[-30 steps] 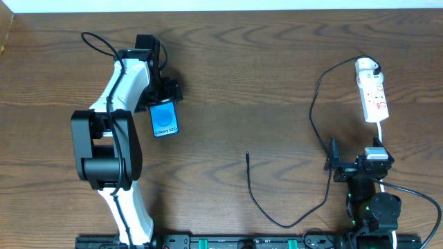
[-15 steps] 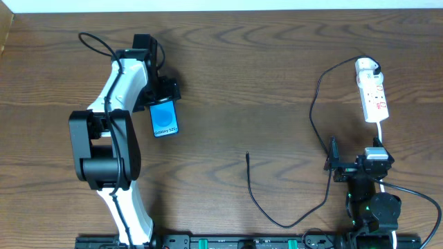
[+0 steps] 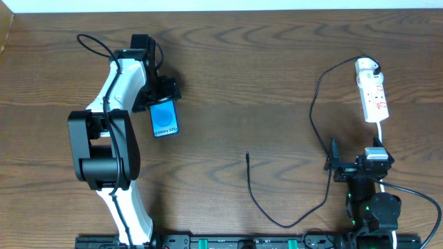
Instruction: Plug charger to phone and switch on socket
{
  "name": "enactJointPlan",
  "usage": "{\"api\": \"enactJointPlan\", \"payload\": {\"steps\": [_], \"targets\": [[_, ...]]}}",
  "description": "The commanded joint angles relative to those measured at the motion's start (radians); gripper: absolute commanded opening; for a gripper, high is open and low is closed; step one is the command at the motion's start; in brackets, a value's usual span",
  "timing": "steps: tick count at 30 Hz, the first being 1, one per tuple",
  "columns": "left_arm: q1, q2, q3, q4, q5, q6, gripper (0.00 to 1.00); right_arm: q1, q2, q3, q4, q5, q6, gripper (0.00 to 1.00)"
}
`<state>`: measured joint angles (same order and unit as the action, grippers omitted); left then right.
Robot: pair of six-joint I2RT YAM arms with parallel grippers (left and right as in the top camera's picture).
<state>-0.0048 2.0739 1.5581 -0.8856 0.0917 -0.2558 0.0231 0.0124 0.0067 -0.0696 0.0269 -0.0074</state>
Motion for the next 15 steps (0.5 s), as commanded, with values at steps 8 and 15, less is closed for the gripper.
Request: {"api": "enactJointPlan", "payload": {"steps": [8, 15], "targets": [[-0.001, 0.019, -0.05, 0.012, 0.0, -0.001, 0.98, 0.005, -0.007, -0.001, -0.003, 0.011, 0.01, 0.99], [-0.001, 0.019, -0.056, 0.018, -0.007, -0.001, 0.98, 0.005, -0.007, -0.001, -0.003, 0.011, 0.011, 0.99]]}}
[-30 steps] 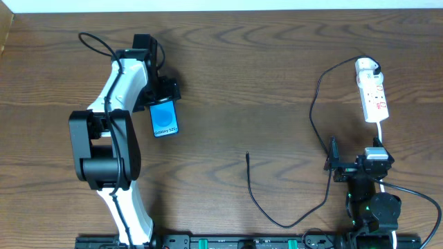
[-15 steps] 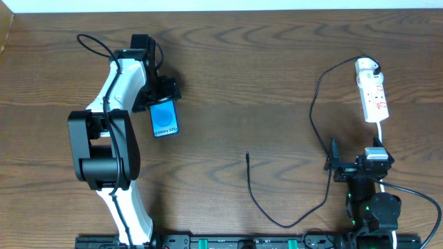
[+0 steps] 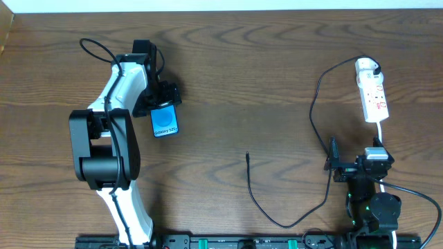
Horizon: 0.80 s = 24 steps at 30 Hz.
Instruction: Plug charger to phone and switch on socket
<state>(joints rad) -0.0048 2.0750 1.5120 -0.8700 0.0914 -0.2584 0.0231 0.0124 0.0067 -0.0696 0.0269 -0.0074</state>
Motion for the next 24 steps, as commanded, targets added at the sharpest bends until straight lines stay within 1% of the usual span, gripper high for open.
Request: {"api": "enactJointPlan", "payload": {"steps": [1, 15, 20, 24], "targets": [[-0.001, 0.018, -0.015, 0.008, -0.008, 0.002, 0.98, 0.005, -0.007, -0.001, -0.003, 0.011, 0.011, 0.99], [-0.001, 0.018, -0.052, 0.054, -0.012, 0.002, 0.98, 0.005, -0.007, -0.001, -0.003, 0.011, 0.01, 0.99], [-0.001, 0.018, -0.074, 0.072, -0.049, 0.002, 0.98, 0.005, -0.007, -0.001, -0.003, 0.011, 0.011, 0.99], [-0.001, 0.018, -0.103, 0.098, -0.051, 0.002, 0.98, 0.005, -0.007, -0.001, -0.003, 0.011, 0.01, 0.99]]}}
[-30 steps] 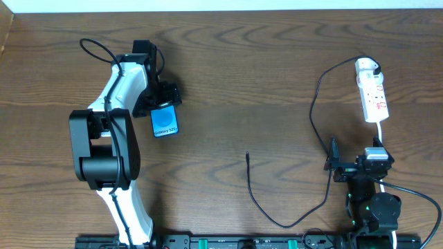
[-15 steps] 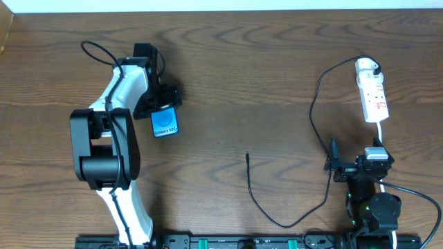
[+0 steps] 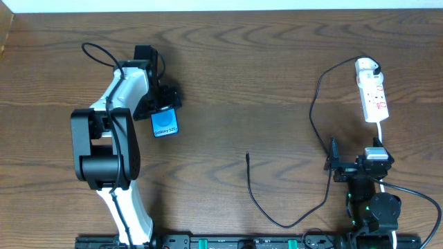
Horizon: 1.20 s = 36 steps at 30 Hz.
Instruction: Plug charger to phone and switch on socket
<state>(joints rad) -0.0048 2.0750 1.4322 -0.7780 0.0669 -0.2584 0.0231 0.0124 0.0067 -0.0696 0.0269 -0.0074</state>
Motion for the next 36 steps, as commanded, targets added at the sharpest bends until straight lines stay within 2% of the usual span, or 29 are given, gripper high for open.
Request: {"api": "enactJointPlan", "payload": {"steps": [1, 10, 26, 36], "targets": [[-0.001, 0.018, -0.024, 0.006, -0.027, 0.002, 0.98, 0.005, -0.007, -0.001, -0.003, 0.011, 0.011, 0.99], [-0.001, 0.018, -0.024, 0.006, -0.026, 0.003, 0.98, 0.005, -0.007, -0.001, -0.003, 0.011, 0.011, 0.99], [-0.015, 0.018, -0.024, 0.007, -0.023, 0.101, 0.98, 0.005, -0.007, -0.001, -0.003, 0.011, 0.011, 0.99], [-0.015, 0.018, -0.024, 0.01, 0.003, 0.1, 0.98, 0.005, -0.007, -0.001, -0.003, 0.011, 0.011, 0.99]]}}
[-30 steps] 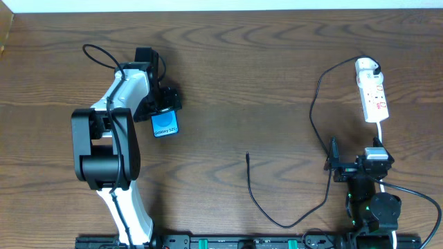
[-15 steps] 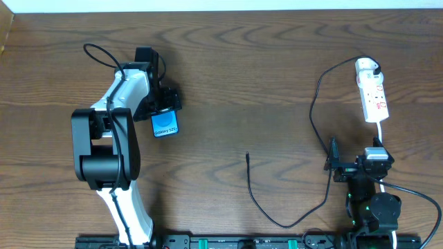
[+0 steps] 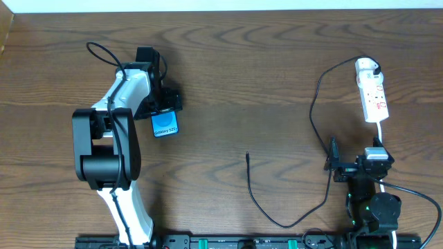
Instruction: Plug charger to phone and switch on socket
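The phone (image 3: 165, 126), blue screen up, lies left of the table's middle. My left gripper (image 3: 163, 105) hangs over its upper end and hides that part. Dark jaw pieces show on both sides of the phone, so the gripper looks open around it. The black charger cable (image 3: 313, 104) runs from the white charger (image 3: 367, 67), plugged into the white socket strip (image 3: 374, 97) at the far right. The cable's free plug tip (image 3: 248, 155) lies loose at mid-table. My right gripper (image 3: 333, 164) rests shut near the front right, beside the cable, holding nothing.
The cable loops wide across the right half, dipping toward the front edge (image 3: 277, 223). The left arm's black base (image 3: 104, 155) stands at the front left. A rail with fittings (image 3: 228, 242) runs along the front edge.
My left gripper has shifted slightly nearer and now covers a bit more of the phone's upper end. The phone, cable, socket strip and right arm are where they were.
At first my left gripper sat at the phone's far end with most of the blue screen showing. At each later moment it covered more of the phone, which has stayed in place. The right arm, cable and strip have not moved.
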{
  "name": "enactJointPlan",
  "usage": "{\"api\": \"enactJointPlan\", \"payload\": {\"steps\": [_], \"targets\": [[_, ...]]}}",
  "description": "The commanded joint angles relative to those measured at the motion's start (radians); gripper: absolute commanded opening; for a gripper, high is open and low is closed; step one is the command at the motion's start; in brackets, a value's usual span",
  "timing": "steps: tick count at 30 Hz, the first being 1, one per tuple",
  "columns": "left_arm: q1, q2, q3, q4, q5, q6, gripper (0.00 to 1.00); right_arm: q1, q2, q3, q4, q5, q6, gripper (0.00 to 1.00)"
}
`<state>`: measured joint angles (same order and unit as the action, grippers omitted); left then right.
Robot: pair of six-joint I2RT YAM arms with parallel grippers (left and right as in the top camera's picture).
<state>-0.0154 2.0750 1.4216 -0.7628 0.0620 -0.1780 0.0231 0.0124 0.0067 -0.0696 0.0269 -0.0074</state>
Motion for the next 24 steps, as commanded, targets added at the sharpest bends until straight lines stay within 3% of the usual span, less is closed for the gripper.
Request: {"api": "enactJointPlan", "payload": {"steps": [1, 24], "targets": [[-0.004, 0.018, -0.013, -0.005, 0.008, 0.02, 0.98, 0.005, -0.007, -0.001, -0.003, 0.011, 0.01, 0.99], [-0.004, 0.018, -0.085, 0.065, 0.008, 0.02, 0.98, 0.005, -0.007, -0.001, -0.003, 0.011, 0.011, 0.99]]}}
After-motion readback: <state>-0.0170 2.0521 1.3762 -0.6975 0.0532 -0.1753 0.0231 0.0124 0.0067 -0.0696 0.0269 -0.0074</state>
